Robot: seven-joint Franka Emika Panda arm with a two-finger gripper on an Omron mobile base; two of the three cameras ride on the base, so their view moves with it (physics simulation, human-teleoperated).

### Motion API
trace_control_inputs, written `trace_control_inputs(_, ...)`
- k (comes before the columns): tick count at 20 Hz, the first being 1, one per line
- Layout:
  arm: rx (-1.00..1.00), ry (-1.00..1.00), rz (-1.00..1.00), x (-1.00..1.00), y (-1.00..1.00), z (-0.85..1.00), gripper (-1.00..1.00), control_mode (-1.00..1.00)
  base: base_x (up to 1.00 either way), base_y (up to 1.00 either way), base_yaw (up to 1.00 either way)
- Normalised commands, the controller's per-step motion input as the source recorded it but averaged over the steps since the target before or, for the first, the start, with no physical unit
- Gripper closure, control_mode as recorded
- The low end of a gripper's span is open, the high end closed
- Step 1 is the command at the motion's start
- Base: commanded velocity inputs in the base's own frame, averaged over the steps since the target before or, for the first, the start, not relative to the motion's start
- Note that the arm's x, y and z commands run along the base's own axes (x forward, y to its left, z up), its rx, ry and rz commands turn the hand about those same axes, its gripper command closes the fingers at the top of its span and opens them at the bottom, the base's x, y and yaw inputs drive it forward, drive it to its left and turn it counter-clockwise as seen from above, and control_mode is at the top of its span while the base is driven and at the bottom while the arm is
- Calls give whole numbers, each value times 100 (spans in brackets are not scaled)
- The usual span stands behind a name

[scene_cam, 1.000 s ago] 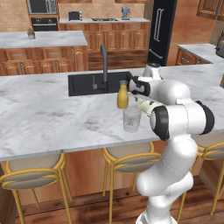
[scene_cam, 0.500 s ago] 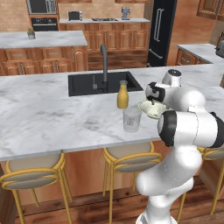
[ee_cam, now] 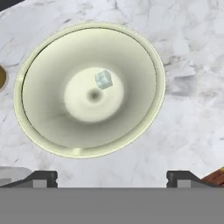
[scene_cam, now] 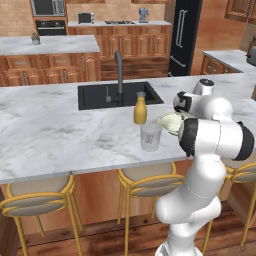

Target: There are two ice cubes in the ice bowl. Place both ice cubes in the glass cup.

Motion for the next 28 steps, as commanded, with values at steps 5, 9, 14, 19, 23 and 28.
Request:
trace_control_inputs(5,-2,1,0,46,-22,-2,-100,-100,0,0,0)
trace_control_inputs(9,-4,6,0,46,-3,-25,-100,-100,0,0,0)
trace_control_inputs(14,-5,11,0,32,-2,-39,-100,-100,0,0,0)
trace_control_inputs(19,0,6,0,15,-10,-33,-100,-100,0,0,0)
trace_control_inputs(23,0,0,0,17,-18,-33,-100,-100,0,0,0)
trace_control_inputs(28,0,0,0,28,-10,-30,-100,-100,0,0,0)
